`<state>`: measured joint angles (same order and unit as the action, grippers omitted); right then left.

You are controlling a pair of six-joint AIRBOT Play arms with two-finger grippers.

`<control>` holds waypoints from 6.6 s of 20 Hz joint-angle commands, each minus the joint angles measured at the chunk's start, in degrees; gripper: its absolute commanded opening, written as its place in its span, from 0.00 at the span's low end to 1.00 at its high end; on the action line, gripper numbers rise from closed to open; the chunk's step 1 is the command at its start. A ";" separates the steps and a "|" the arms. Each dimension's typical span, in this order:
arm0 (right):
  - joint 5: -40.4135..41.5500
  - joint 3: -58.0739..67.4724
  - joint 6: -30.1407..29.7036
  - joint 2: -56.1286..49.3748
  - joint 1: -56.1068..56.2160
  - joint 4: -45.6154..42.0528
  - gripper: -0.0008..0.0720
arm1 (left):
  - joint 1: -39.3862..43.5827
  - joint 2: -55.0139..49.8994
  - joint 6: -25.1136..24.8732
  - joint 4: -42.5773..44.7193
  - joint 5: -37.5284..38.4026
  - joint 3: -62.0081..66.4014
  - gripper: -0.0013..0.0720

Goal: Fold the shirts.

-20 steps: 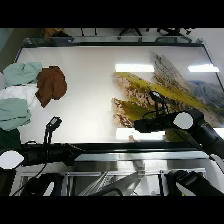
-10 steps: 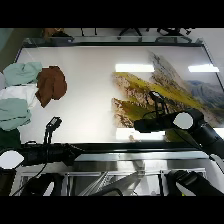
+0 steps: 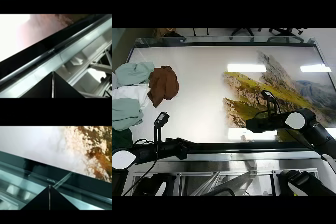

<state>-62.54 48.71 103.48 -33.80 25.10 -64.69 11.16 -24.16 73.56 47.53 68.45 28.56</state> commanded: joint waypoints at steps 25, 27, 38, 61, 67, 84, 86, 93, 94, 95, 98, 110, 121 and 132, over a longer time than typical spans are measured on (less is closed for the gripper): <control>21.59 0.11 -3.82 -13.60 -19.54 -12.70 0.70 | -31.21 -92.13 5.95 9.86 -9.18 71.76 0.15; 21.57 0.11 -3.82 -13.60 -19.54 -12.70 0.70 | -30.42 -92.91 5.81 9.38 -5.01 75.67 0.03; 2.40 6.10 -7.39 -13.35 -26.82 -11.19 0.05 | -10.21 -72.50 5.40 -2.23 19.08 84.65 0.03; 5.11 9.29 -43.58 -33.75 -27.89 28.81 0.71 | 5.57 -63.41 2.71 -0.61 -0.50 29.22 0.97; 10.27 17.79 -45.22 -45.94 -22.49 31.47 0.71 | 10.56 -63.43 1.11 -4.07 -16.96 23.65 0.96; -4.00 26.88 -45.27 -39.52 -31.47 36.37 0.04 | 1.75 -53.29 -2.10 -1.62 -8.63 35.89 0.03; -7.50 28.74 -46.99 -33.35 -33.92 39.98 0.04 | -1.97 -47.39 -1.95 -1.66 -4.46 39.30 0.03; -7.89 35.17 -51.49 -9.01 -40.19 42.88 0.05 | -15.26 -26.67 0.09 -1.57 2.69 50.80 0.03; -7.67 36.35 -51.58 -6.25 -41.29 42.88 0.05 | -17.42 -23.96 0.09 -1.60 3.54 52.24 0.03; -7.04 37.62 -51.78 -3.65 -42.34 42.82 0.04 | -19.34 -21.81 0.07 -1.60 3.98 53.40 0.03; -4.42 40.68 -54.93 1.66 -44.83 40.87 0.05 | -26.58 -15.39 -0.02 -0.96 3.96 55.58 0.03; 0.44 17.07 -54.14 -25.83 -35.34 35.41 0.05 | -10.97 -41.46 -7.93 2.64 -24.33 32.39 0.03; 8.46 17.22 -55.56 -41.13 -38.27 33.79 0.56 | -14.75 -76.48 4.02 2.45 6.12 68.37 0.98; 0.57 17.18 -55.56 -41.22 -43.58 32.30 0.90 | -2.71 -52.04 7.54 -7.39 -2.82 11.10 0.98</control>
<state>-60.99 65.84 47.92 -74.98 -18.46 -32.12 2.44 -82.19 80.20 47.16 75.29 55.22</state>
